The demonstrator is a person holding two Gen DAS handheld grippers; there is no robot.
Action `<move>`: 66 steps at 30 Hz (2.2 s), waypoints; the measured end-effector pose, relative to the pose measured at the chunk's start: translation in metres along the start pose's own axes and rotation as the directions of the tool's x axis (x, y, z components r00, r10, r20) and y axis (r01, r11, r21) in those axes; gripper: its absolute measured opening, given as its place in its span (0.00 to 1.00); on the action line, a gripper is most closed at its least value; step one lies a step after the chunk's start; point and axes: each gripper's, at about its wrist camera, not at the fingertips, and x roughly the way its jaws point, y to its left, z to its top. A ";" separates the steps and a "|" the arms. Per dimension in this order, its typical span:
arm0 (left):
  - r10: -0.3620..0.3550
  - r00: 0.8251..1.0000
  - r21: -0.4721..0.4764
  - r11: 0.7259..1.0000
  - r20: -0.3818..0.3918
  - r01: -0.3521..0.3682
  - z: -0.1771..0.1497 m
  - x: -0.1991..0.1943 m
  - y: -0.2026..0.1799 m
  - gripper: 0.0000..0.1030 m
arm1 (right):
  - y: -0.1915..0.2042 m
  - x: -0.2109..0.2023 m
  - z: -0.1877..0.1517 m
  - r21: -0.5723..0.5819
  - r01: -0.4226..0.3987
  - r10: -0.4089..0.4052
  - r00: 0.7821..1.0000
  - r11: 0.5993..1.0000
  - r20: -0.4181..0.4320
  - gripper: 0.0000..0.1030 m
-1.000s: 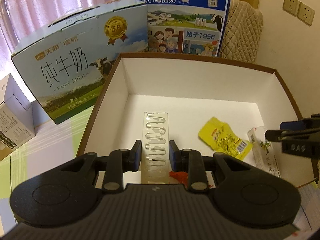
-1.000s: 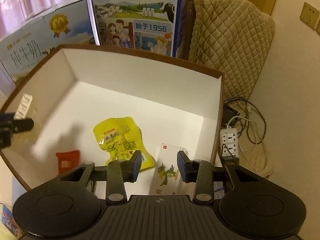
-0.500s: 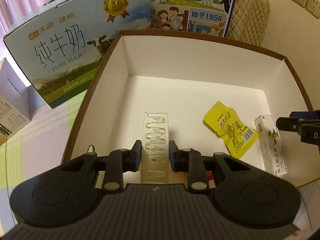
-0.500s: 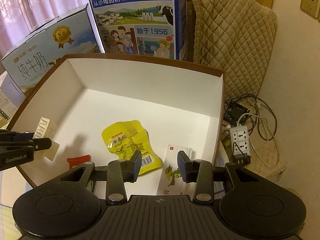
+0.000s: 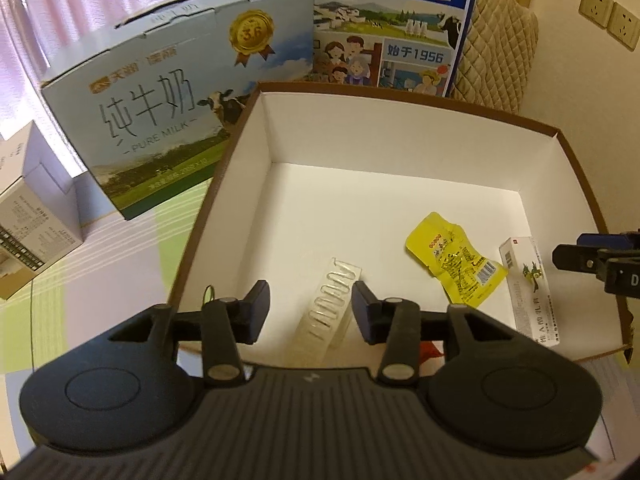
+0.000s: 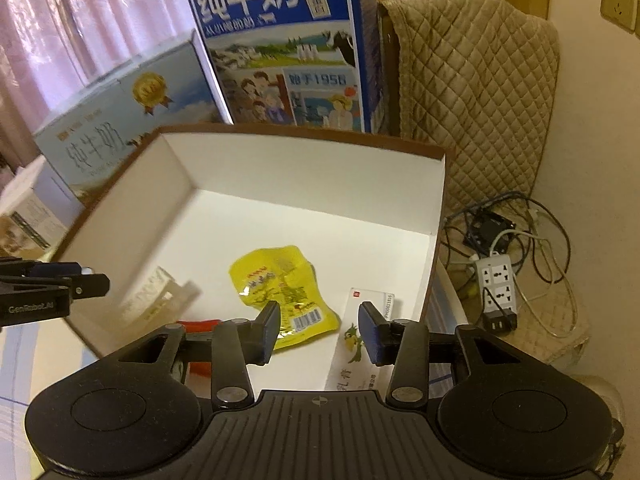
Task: Organize objects
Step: 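Open both grippers to release the ointment box and tray strip in the box, then withdraw both tools from the brown box, then move both tools back over the remaining items on the table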
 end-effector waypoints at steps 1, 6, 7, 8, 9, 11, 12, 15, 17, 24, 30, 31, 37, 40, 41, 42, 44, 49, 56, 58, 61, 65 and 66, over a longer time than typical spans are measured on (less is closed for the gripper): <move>-0.001 1.000 -0.002 1.000 0.005 0.001 -0.001 -0.004 0.000 0.41 | 0.000 -0.005 -0.001 0.001 -0.010 0.010 1.000 1.000 0.011 0.42; -0.011 0.999 -0.011 1.000 0.039 0.011 -0.004 -0.026 -0.003 0.50 | 0.003 -0.028 -0.007 -0.007 -0.043 0.043 0.998 0.999 0.055 0.48; -0.013 0.999 -0.014 1.000 0.046 0.013 -0.005 -0.030 -0.003 0.51 | 0.003 -0.033 -0.009 -0.007 -0.047 0.048 0.997 0.999 0.062 0.50; -0.016 0.998 -0.018 1.000 0.053 0.017 -0.006 -0.035 -0.004 0.53 | 0.004 -0.037 -0.011 -0.006 -0.052 0.052 0.996 0.999 0.068 0.51; -0.019 0.998 -0.021 1.000 0.060 0.021 -0.008 -0.040 -0.005 0.54 | 0.004 -0.041 -0.013 -0.005 -0.056 0.056 0.996 0.998 0.072 0.52; -0.024 0.997 -0.024 0.999 0.070 0.026 -0.011 -0.050 -0.007 0.56 | 0.004 -0.050 -0.018 -0.004 -0.060 0.060 0.995 0.998 0.081 0.53; -0.024 0.997 -0.025 0.999 0.074 0.026 -0.012 -0.054 -0.009 0.56 | 0.005 -0.054 -0.020 -0.005 -0.063 0.063 0.994 0.998 0.086 0.55; -0.026 0.996 -0.029 0.999 0.090 0.029 -0.018 -0.067 -0.013 0.63 | 0.007 -0.066 -0.027 -0.011 -0.070 0.071 0.992 0.997 0.101 0.58; -0.024 0.995 -0.031 0.999 0.101 0.028 -0.023 -0.077 -0.016 0.67 | 0.009 -0.074 -0.032 -0.015 -0.076 0.078 0.991 0.997 0.112 0.60; -0.014 0.991 -0.041 0.999 0.132 0.019 -0.043 -0.108 -0.022 0.74 | 0.017 -0.099 -0.051 -0.051 -0.100 0.106 0.984 0.994 0.143 0.66; -0.011 0.990 -0.040 0.999 0.140 0.017 -0.064 -0.132 -0.029 0.77 | 0.023 -0.114 -0.068 -0.059 -0.104 0.111 0.984 0.993 0.138 0.67; -0.015 0.990 -0.043 0.999 0.140 0.022 -0.067 -0.135 -0.029 0.79 | 0.024 -0.117 -0.071 -0.060 -0.105 0.113 0.984 0.993 0.137 0.67; -0.028 0.990 -0.056 0.998 0.140 0.036 -0.087 -0.152 -0.030 0.80 | 0.027 -0.133 -0.086 -0.070 -0.120 0.129 0.982 0.990 0.138 0.68; -0.032 0.990 -0.063 0.997 0.135 0.041 -0.098 -0.158 -0.031 0.80 | 0.030 -0.139 -0.094 -0.072 -0.122 0.131 0.982 0.990 0.135 0.68; -0.033 0.991 -0.064 0.997 0.132 0.042 -0.103 -0.160 -0.031 0.80 | 0.030 -0.141 -0.098 -0.072 -0.123 0.132 0.982 0.990 0.132 0.68; -0.035 0.991 -0.065 0.997 0.128 0.043 -0.107 -0.161 -0.031 0.80 | 0.031 -0.142 -0.101 -0.073 -0.123 0.132 0.983 0.990 0.129 0.68; -0.036 0.993 -0.069 0.997 0.114 0.044 -0.116 -0.163 -0.030 0.80 | 0.032 -0.144 -0.106 -0.074 -0.120 0.128 0.984 0.990 0.122 0.68; -0.029 0.997 -0.085 0.996 0.076 0.035 -0.137 -0.165 -0.024 0.80 | 0.037 -0.148 -0.122 -0.074 -0.125 0.132 0.986 0.989 0.102 0.68; -0.038 0.998 -0.111 0.993 0.057 0.044 -0.159 -0.171 -0.020 0.80 | 0.046 -0.151 -0.141 -0.074 -0.125 0.131 0.988 0.989 0.076 0.68; -0.039 0.998 -0.110 0.993 0.054 0.045 -0.164 -0.173 -0.020 0.80 | 0.047 -0.151 -0.146 -0.073 -0.125 0.130 0.989 0.989 0.067 0.68; -0.040 0.998 -0.109 0.993 0.050 0.045 -0.171 -0.175 -0.019 0.80 | 0.048 -0.150 -0.154 -0.069 -0.123 0.127 0.990 0.990 0.056 0.68; -0.031 0.999 -0.120 0.992 0.038 0.035 -0.180 -0.176 -0.013 0.80 | 0.050 -0.149 -0.166 -0.072 -0.124 0.127 0.991 0.990 0.033 0.68; -0.027 0.999 -0.123 0.992 0.032 0.031 -0.183 -0.176 -0.011 0.80 | 0.051 -0.148 -0.170 -0.074 -0.125 0.128 0.991 0.989 0.026 0.68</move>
